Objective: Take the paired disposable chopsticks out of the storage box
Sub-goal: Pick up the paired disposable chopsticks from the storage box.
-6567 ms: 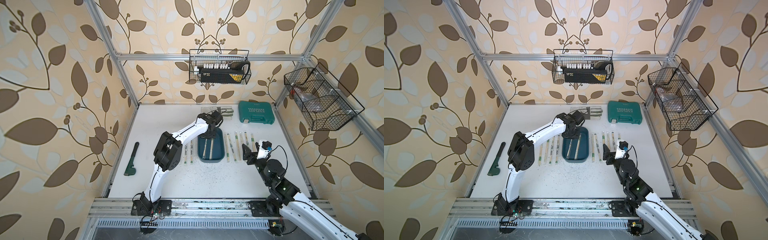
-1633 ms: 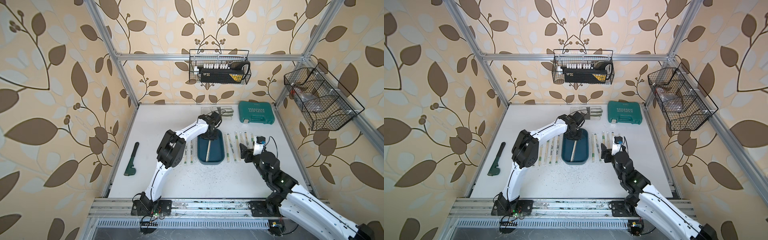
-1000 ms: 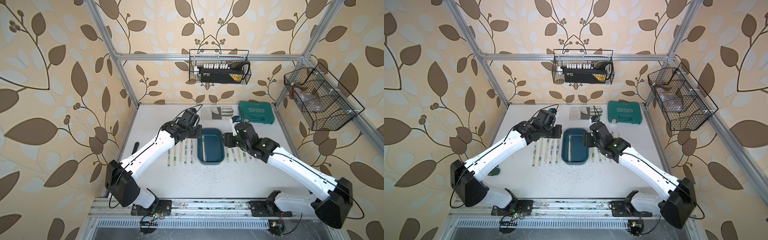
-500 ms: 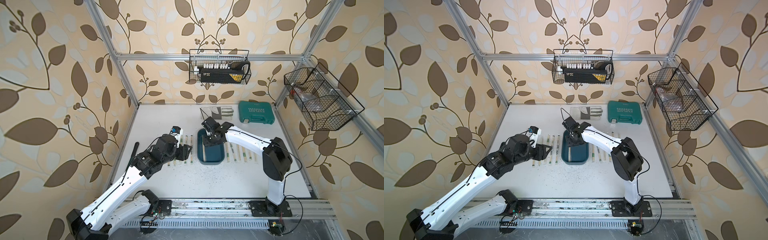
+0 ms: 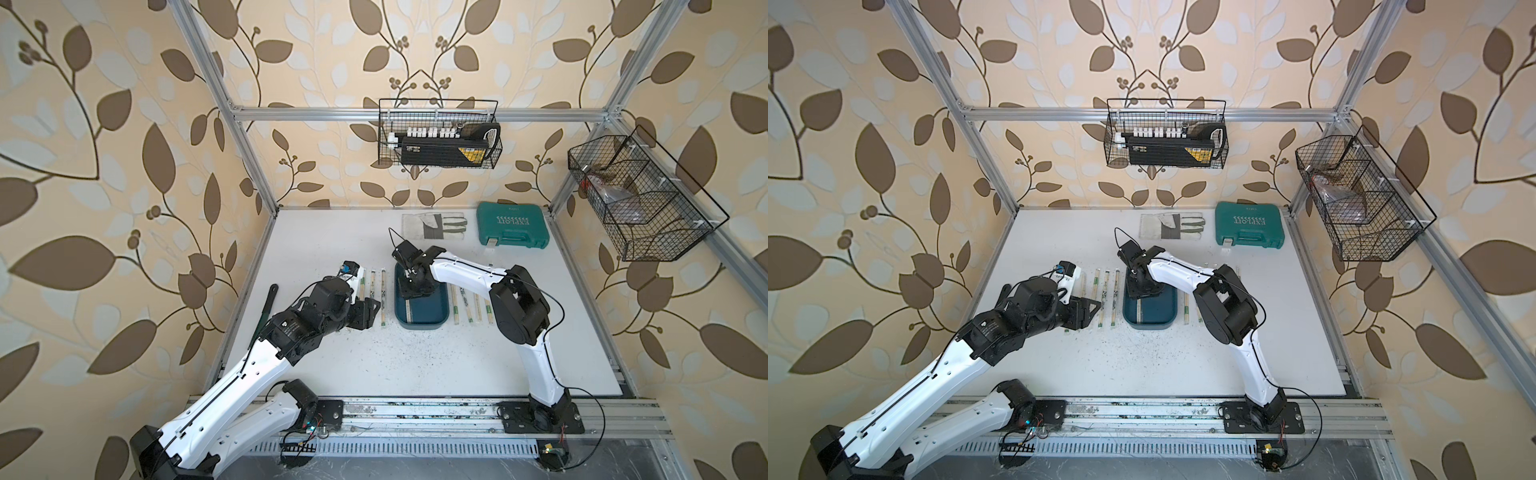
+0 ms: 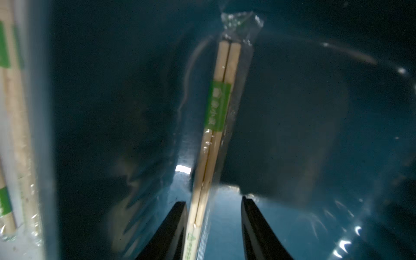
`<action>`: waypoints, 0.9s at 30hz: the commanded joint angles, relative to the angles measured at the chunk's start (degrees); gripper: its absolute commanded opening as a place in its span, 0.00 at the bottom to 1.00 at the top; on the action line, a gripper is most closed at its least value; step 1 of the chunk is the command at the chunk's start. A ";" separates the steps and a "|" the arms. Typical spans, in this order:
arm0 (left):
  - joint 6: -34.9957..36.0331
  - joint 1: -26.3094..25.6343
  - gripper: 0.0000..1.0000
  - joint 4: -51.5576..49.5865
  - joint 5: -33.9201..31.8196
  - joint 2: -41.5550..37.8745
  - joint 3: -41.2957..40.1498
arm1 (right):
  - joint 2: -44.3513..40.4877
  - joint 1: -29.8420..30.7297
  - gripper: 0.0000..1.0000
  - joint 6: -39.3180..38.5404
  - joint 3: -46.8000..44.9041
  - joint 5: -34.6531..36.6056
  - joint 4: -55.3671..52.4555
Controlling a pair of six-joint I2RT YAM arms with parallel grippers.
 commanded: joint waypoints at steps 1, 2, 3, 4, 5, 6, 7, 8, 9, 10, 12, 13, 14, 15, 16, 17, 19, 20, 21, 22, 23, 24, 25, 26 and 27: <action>1.11 -0.11 0.66 0.48 1.02 0.20 0.14 | 3.01 -0.08 0.39 1.36 1.65 1.89 -1.46; 1.09 -0.11 0.66 0.36 0.98 0.33 0.24 | 3.66 -0.12 0.38 1.50 1.78 2.59 -1.55; 1.05 -0.11 0.66 0.32 0.91 0.24 0.28 | 4.22 -0.29 0.36 1.68 2.03 3.17 -1.80; 0.92 -0.11 0.66 0.35 0.84 0.23 0.29 | 4.70 -0.45 0.34 1.79 2.24 3.42 -2.04; 0.95 -0.11 0.66 0.38 0.84 0.23 0.22 | 5.14 -0.57 0.32 1.88 2.28 3.63 -2.11; 0.97 -0.11 0.66 0.49 0.74 0.16 0.18 | 5.29 -0.73 0.30 2.04 2.11 3.81 -1.85; 0.99 -0.11 0.66 0.50 0.61 0.20 0.13 | 5.42 -0.73 0.29 2.07 2.09 3.89 -1.83; 0.97 -0.11 0.66 0.47 0.53 0.27 0.13 | 5.40 -0.70 0.26 2.16 1.96 3.90 -1.83; 0.99 -0.11 0.66 0.52 0.55 0.39 0.21 | 5.17 -0.72 0.21 2.29 1.71 4.07 -1.79; 0.97 -0.11 0.66 0.57 0.53 0.51 0.22 | 4.72 -0.68 0.18 2.40 1.34 4.34 -1.52; 1.02 -0.11 0.66 0.58 0.44 0.72 0.22 | 3.82 -0.73 0.10 2.50 0.73 4.35 -1.18; 0.99 -0.11 0.66 0.66 0.37 0.89 0.26 | 3.18 -1.34 0.08 2.58 0.53 4.40 -1.14; 1.00 -0.11 0.66 0.66 0.29 0.98 0.30 | 2.57 -2.02 0.07 2.60 0.24 4.52 -0.98; 1.00 -0.11 0.66 0.61 0.34 1.17 0.40 | 1.68 -2.12 0.07 2.67 -0.15 4.48 -0.79; 1.03 -0.11 0.66 0.62 0.39 1.31 0.47 | 0.74 -2.23 0.06 2.62 -0.52 4.28 -0.56; 0.97 -0.11 0.66 0.68 0.44 1.36 0.52 | -0.12 -2.30 0.05 2.62 -0.83 4.11 -0.26; 1.08 -0.11 0.66 0.92 0.23 1.55 0.56 | -1.95 -2.41 0.03 2.51 -1.15 4.09 0.18; 1.12 -0.11 0.66 0.86 0.10 1.65 0.57 | -2.56 -2.49 0.02 2.51 -1.24 4.02 0.32; 1.07 -0.11 0.66 0.97 0.03 1.72 0.65 | -3.18 -2.65 0.02 2.38 -1.17 3.72 0.32; 1.11 -0.11 0.66 1.14 -0.01 1.71 0.75 | -3.61 -2.83 0.02 2.31 -1.04 3.36 0.37; 1.10 -0.11 0.66 1.28 0.01 1.74 0.74 | -4.06 -3.00 0.02 2.25 -1.08 3.06 0.39; 1.13 -0.11 0.66 1.37 0.00 1.79 0.79 | -4.60 -3.10 0.02 2.17 -1.08 2.86 0.32; 1.16 -0.14 0.66 1.36 -0.15 1.85 0.83 | -5.13 -3.15 0.02 2.10 -1.08 2.94 0.28; 1.14 -0.11 0.66 1.24 -0.25 2.00 0.94 | -5.54 -3.25 0.02 1.91 -0.88 3.03 0.20; 1.27 -0.11 0.66 1.11 -0.43 2.13 1.09 | -6.02 -3.34 0.02 1.74 -0.75 3.00 -0.10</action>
